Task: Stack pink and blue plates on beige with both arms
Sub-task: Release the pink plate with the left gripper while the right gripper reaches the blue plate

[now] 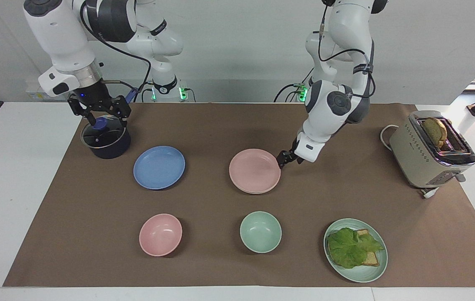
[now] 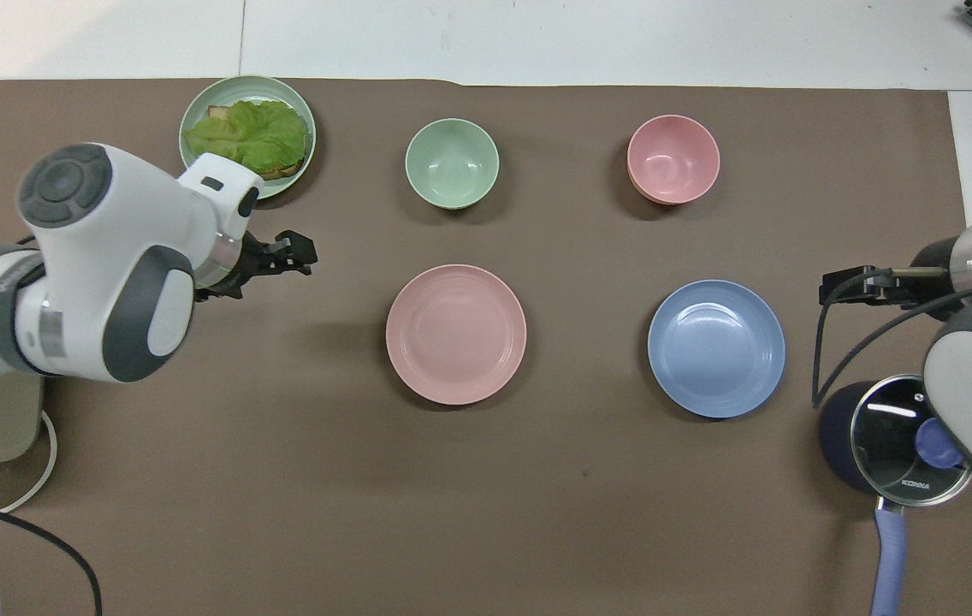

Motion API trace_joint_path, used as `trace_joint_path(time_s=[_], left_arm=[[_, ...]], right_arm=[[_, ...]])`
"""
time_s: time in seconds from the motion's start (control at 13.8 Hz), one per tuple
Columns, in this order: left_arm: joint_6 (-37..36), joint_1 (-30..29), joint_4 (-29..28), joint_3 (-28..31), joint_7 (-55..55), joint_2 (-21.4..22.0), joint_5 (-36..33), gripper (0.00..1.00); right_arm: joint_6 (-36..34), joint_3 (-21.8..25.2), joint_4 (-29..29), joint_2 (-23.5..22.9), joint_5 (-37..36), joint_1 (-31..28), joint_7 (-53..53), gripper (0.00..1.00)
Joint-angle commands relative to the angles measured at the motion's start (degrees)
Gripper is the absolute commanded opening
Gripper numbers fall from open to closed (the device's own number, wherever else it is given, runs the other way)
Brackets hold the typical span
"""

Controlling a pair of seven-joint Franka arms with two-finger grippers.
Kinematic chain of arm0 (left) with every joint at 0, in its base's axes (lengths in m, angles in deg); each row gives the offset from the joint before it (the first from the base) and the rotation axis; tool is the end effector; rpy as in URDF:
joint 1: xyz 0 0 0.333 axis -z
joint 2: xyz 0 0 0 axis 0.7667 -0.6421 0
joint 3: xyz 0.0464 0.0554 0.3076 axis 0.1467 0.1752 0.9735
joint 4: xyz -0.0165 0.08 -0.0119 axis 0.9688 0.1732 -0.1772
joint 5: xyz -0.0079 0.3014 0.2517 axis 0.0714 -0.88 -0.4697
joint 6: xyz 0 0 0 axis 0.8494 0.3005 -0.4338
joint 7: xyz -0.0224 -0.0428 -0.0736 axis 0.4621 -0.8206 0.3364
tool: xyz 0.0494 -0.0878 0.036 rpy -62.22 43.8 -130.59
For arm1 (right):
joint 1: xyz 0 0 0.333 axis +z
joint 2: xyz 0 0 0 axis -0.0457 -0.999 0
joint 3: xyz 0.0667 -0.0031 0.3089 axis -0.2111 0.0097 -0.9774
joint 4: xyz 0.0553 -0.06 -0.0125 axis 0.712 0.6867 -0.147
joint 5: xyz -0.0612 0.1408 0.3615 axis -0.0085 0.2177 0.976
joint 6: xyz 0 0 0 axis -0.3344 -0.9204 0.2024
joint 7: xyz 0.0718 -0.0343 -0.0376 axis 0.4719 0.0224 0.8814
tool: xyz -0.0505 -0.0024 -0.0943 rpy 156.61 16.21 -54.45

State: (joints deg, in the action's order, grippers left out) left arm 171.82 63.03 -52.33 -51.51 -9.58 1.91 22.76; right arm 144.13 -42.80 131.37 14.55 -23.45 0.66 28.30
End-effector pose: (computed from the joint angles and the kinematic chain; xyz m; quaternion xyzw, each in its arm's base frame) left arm 0.5962 -0.1489 0.4239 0.9922 0.1173 0.0018 0.0420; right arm 0.5500 -0.0286 0.4901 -0.9988 0.0371 -0.0243 0.0192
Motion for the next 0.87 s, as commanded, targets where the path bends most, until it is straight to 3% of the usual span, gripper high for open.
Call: trace_joint_path(time_s=[0.0,0.15,0.36,0.73,0.8], left_arm=[[-5.71,-4.61,3.43,-0.39,7.15,1.8,-2.89,1.0],[-7.55,-7.51,3.96,-0.39,15.23,3.47,-2.97,1.0],[-9.93,-7.7,4.66,-0.39,17.11,6.89,-6.49,1.0],[-18.89,-7.7,12.39,-0.3,21.06,8.14,-6.75,1.0],[-20.38,-7.7,13.53,-0.04,21.07,8.14,-6.75,1.0]], right_arm=[[11.89,-0.31,11.41,1.26,5.05,-2.43,5.9,1.0],[16.32,-0.31,13.63,-1.1,6.12,-2.7,7.33,0.98],[20.71,-0.4,15.21,-5.5,11.11,-3.23,9.95,0.9],[26.35,-0.31,18.65,-9.81,18.66,-4.45,19.78,0.8],[25.92,-0.31,18.82,-9.99,20.86,-4.54,22.33,0.72]])
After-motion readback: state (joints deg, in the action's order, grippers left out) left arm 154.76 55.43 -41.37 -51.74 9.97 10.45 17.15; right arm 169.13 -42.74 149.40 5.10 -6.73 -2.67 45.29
